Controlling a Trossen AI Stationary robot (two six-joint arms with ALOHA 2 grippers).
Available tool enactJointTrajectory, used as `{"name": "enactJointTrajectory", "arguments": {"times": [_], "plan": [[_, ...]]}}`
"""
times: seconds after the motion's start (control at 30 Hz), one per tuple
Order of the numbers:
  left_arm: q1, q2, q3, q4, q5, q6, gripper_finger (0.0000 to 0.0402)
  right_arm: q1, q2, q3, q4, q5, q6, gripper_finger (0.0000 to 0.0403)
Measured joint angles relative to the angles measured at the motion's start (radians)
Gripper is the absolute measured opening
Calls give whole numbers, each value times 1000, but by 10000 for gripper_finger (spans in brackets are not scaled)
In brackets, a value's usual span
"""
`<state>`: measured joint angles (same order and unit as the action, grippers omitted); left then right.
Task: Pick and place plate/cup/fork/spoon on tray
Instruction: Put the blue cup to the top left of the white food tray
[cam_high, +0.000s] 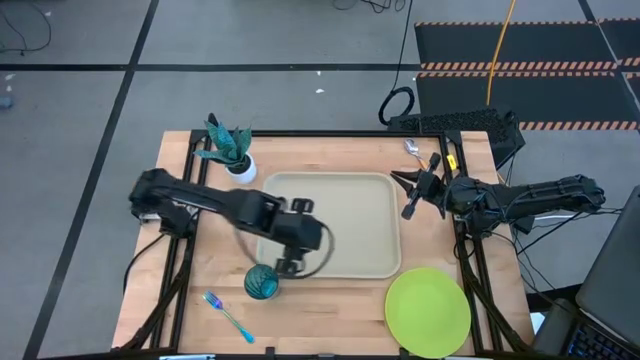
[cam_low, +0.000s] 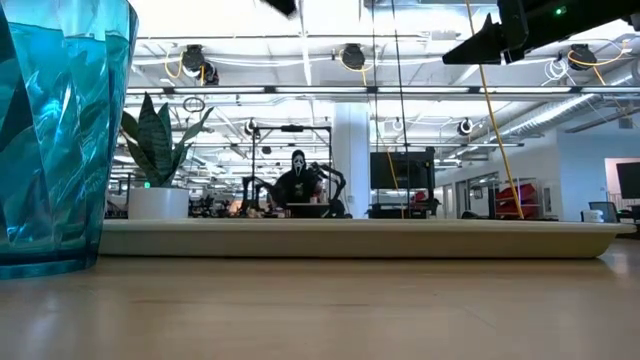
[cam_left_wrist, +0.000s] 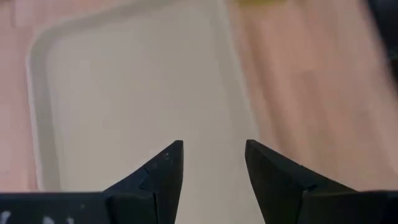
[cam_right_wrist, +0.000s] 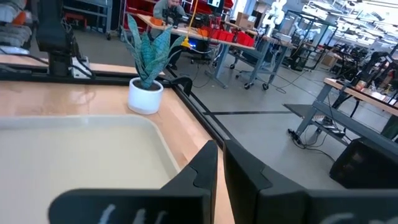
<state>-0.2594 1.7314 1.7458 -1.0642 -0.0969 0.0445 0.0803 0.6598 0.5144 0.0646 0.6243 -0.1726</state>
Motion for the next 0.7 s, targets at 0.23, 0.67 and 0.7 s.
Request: {"name": "enactJointTrajectory", "arguments": {"times": [0.23, 0.67, 0.7], "plan": [[-105, -71, -1, -236, 42, -106, 149, 0, 0, 0, -1, 0, -13, 20], [-227, 51, -1, -353, 123, -309, 78, 0, 0, 0, 26, -1, 3, 20], [-227, 55, -1, -358, 122, -309, 78, 0, 0, 0, 29, -1, 3, 20]]}}
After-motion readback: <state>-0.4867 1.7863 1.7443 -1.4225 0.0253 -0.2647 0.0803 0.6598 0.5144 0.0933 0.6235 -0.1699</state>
